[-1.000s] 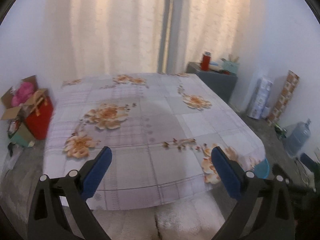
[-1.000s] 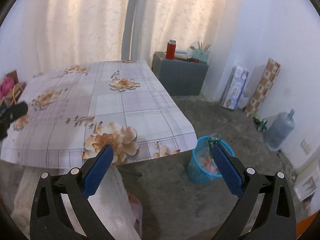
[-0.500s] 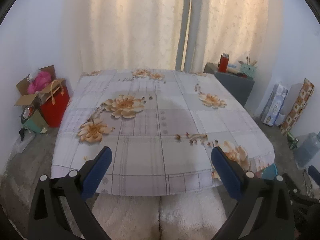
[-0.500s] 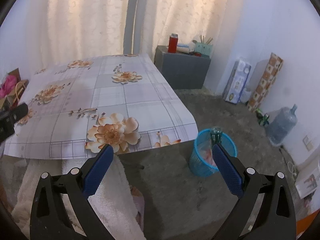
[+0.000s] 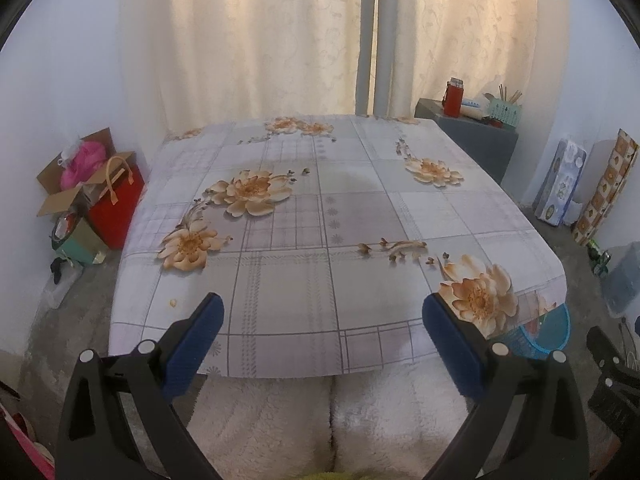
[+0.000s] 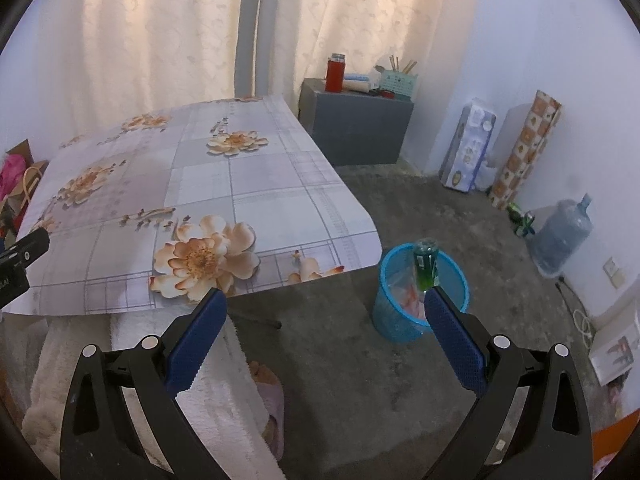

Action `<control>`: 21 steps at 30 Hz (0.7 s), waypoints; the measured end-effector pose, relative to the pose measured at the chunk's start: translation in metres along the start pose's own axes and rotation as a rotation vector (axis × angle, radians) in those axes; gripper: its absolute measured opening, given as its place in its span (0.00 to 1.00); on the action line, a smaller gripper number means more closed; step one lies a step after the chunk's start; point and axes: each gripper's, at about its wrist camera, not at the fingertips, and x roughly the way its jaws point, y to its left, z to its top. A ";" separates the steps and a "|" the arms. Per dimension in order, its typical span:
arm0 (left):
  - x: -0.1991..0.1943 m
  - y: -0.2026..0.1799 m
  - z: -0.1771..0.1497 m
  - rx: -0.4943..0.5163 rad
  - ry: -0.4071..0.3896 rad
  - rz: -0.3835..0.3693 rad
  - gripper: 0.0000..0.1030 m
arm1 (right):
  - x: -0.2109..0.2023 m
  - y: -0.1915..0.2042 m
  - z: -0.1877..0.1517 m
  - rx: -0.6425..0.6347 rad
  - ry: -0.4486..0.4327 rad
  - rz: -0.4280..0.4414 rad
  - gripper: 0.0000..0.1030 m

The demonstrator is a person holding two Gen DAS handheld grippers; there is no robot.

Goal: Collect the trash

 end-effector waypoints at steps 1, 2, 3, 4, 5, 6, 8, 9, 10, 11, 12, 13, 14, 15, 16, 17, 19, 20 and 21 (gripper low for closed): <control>0.000 -0.001 0.000 0.002 0.003 -0.001 0.95 | 0.000 -0.001 0.000 0.002 0.000 -0.001 0.92; 0.001 -0.001 -0.001 0.003 0.004 -0.001 0.95 | 0.000 -0.001 0.000 0.003 0.000 -0.003 0.92; 0.001 -0.001 -0.001 0.005 0.006 -0.002 0.95 | 0.000 -0.002 0.001 0.004 0.000 -0.004 0.92; 0.001 -0.002 -0.001 0.007 0.009 -0.003 0.95 | 0.000 -0.003 0.001 0.006 -0.001 -0.005 0.92; 0.001 -0.002 -0.001 0.009 0.010 -0.005 0.95 | 0.000 -0.004 0.001 0.008 0.000 -0.004 0.92; 0.001 -0.003 -0.001 0.009 0.010 -0.005 0.95 | 0.000 -0.004 0.000 0.010 0.000 -0.004 0.92; 0.000 -0.004 -0.001 0.010 0.010 -0.007 0.95 | 0.000 -0.006 -0.001 0.013 -0.001 -0.002 0.92; 0.000 -0.005 -0.001 0.009 0.010 -0.009 0.95 | 0.000 -0.007 0.000 0.012 0.000 0.000 0.92; -0.001 -0.006 -0.001 0.007 0.010 -0.011 0.95 | 0.000 -0.007 0.000 0.011 0.000 0.001 0.92; -0.001 -0.007 -0.001 0.006 0.011 -0.012 0.95 | 0.000 -0.007 0.000 0.010 0.000 0.002 0.92; -0.001 -0.008 -0.001 0.007 0.012 -0.015 0.95 | 0.000 -0.007 0.000 0.011 -0.001 0.001 0.92; -0.001 -0.009 -0.001 0.008 0.012 -0.018 0.95 | 0.000 -0.007 0.000 0.011 -0.003 0.001 0.92; -0.002 -0.011 -0.001 0.009 0.012 -0.018 0.95 | -0.001 -0.007 0.000 0.011 -0.005 0.002 0.92; -0.002 -0.012 -0.001 0.012 0.012 -0.022 0.95 | -0.001 -0.007 0.000 0.011 -0.005 0.002 0.92; -0.003 -0.013 -0.001 0.014 0.011 -0.025 0.95 | -0.001 -0.007 -0.001 0.011 -0.005 0.002 0.92; -0.004 -0.014 -0.001 0.018 0.010 -0.028 0.95 | 0.000 -0.006 -0.001 0.011 -0.005 0.002 0.92; -0.004 -0.017 -0.002 0.023 0.010 -0.032 0.95 | -0.001 -0.006 -0.001 0.012 -0.004 0.000 0.92; -0.004 -0.018 -0.002 0.027 0.012 -0.037 0.95 | -0.001 -0.007 -0.001 0.012 -0.005 0.001 0.92; -0.005 -0.018 -0.002 0.029 0.013 -0.040 0.95 | -0.001 -0.007 -0.001 0.011 -0.006 0.002 0.92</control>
